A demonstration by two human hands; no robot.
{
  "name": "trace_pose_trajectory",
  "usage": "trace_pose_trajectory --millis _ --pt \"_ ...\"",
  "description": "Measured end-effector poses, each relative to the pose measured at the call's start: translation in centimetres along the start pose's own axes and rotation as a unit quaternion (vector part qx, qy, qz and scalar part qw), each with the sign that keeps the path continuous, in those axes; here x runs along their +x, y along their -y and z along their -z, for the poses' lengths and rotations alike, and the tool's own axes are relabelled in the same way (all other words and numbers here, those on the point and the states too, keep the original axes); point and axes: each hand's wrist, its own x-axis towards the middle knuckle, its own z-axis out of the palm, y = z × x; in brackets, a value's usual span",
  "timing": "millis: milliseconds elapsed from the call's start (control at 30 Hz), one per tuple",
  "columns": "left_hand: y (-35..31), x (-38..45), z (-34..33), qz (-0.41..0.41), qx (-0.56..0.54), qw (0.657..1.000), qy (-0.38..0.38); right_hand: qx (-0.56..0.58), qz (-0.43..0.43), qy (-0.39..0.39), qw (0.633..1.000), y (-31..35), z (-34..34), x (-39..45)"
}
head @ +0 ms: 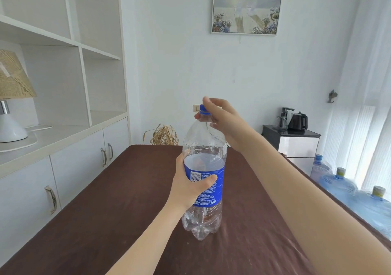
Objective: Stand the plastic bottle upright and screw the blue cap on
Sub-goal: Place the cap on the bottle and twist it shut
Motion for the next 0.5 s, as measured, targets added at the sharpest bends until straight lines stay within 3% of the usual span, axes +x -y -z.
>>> trace_pose_trajectory --millis 133,333,500 --pt "0.0 0.0 -0.1 -0.004 0.005 1.000 0.001 0.011 0.010 0.048 0.999 0.0 1.0 -0.3" --pt "0.0 0.0 0.0 -0.005 0.001 1.000 -0.003 -0.002 0.020 -0.087 0.996 0.0 -1.5 -0.3" --pt "-0.1 0.0 -0.1 -0.006 0.003 1.000 0.001 -0.006 0.003 0.000 1.000 0.4 -0.1 -0.7"
